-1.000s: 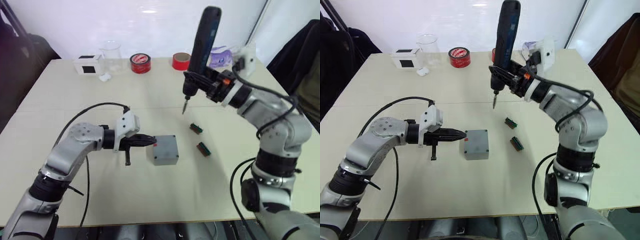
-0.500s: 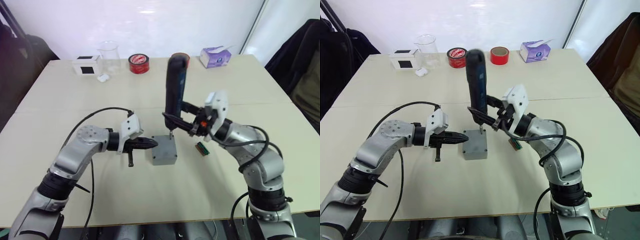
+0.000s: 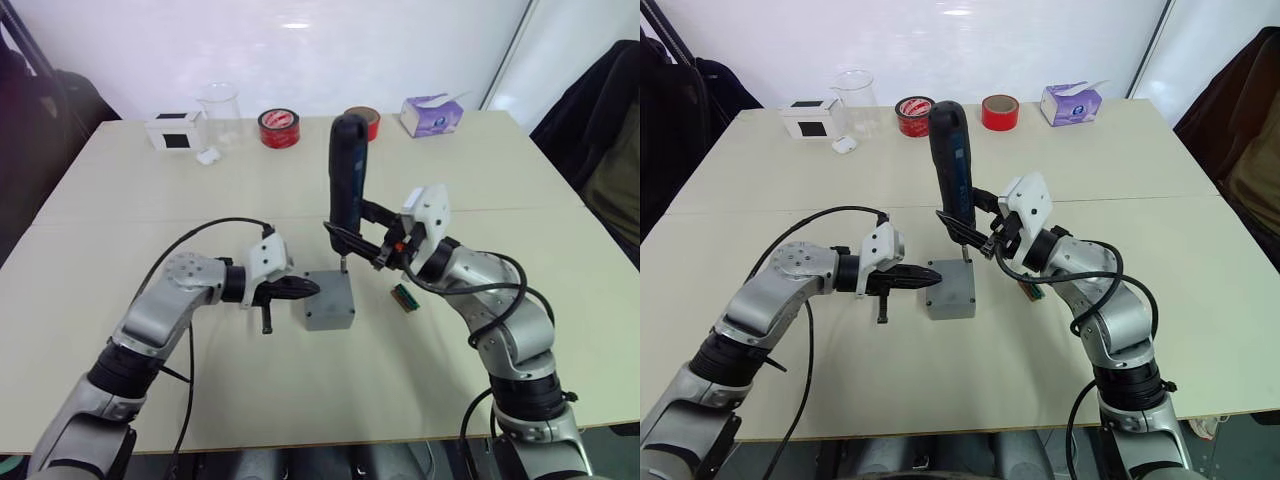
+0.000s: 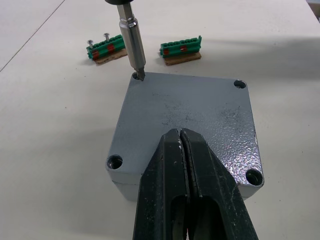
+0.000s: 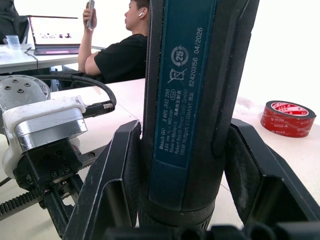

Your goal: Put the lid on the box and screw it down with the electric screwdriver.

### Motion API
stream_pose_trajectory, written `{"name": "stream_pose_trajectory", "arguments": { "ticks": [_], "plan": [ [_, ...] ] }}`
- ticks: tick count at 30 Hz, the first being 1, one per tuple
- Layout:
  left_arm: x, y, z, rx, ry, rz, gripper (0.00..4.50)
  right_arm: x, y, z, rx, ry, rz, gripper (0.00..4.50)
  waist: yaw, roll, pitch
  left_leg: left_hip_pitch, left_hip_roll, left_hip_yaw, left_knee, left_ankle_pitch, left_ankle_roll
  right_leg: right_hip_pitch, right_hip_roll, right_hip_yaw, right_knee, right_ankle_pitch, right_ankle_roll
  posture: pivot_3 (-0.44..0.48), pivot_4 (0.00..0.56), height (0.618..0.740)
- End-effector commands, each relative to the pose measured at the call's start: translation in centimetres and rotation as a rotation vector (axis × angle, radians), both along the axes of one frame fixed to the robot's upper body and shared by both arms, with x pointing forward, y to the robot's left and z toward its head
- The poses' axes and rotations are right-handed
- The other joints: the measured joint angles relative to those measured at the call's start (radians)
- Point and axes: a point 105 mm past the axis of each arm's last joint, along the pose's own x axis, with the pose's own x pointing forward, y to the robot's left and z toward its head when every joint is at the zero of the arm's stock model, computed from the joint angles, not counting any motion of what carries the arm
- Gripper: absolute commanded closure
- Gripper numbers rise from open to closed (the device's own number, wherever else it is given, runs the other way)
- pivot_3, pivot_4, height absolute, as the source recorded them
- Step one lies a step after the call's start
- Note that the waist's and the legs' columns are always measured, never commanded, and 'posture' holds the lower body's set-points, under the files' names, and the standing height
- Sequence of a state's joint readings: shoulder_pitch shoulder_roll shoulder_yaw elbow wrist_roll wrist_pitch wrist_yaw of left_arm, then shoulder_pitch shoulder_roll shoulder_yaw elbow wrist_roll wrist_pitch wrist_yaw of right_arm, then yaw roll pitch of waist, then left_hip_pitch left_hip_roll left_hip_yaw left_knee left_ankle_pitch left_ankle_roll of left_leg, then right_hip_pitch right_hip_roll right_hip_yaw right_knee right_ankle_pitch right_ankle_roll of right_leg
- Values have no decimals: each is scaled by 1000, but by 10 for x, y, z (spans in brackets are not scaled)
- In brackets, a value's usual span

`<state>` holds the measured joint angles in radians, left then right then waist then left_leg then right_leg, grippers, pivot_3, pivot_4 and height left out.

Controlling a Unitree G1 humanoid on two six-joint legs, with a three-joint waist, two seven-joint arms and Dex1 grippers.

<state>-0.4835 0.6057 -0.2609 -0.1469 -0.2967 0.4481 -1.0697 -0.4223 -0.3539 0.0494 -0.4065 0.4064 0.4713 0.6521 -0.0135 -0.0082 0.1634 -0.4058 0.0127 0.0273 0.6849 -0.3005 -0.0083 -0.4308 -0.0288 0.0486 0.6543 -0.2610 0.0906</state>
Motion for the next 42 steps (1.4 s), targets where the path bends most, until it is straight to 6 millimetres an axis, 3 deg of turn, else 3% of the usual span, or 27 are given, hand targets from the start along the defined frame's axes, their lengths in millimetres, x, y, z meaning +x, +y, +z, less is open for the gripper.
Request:
{"name": "stream_pose_trajectory", "arguments": {
  "ticks": [1,7,18,29,37,42],
  "plan": [
    [-2,-1,-7,22,13,-8,4500,2,-4,10,8,-53,-19,2705,0,0,0,0,0,0,0,0,0,0,0,0,0,0,0,0,150,740],
    [-3,-1,-8,31,17,-10,4500,5,-5,9,10,-57,-33,2705,0,0,0,1,0,0,0,0,0,1,0,0,0,0,0,0,150,740],
    [-2,-1,-12,44,28,1,4500,2,-3,-11,-28,26,-8,2705,0,-1,-1,3,0,0,0,0,0,3,0,0,0,0,0,0,150,740],
    [-3,-1,-17,55,32,9,4500,12,-9,-46,-53,192,-118,2705,0,-2,-3,20,1,-1,-2,-1,1,21,1,0,-4,-1,0,0,150,740],
    [-3,1,-20,70,38,11,4500,13,-11,-67,-102,261,-164,2705,0,-5,-9,22,1,-1,-2,-1,1,23,0,0,-4,-1,0,0,150,740],
    [-3,1,-22,73,40,11,4500,13,-13,-72,-119,262,-177,2705,1,-7,-13,27,1,-1,-3,-1,2,29,0,0,-6,-3,-4,0,150,740]
  ]
}}
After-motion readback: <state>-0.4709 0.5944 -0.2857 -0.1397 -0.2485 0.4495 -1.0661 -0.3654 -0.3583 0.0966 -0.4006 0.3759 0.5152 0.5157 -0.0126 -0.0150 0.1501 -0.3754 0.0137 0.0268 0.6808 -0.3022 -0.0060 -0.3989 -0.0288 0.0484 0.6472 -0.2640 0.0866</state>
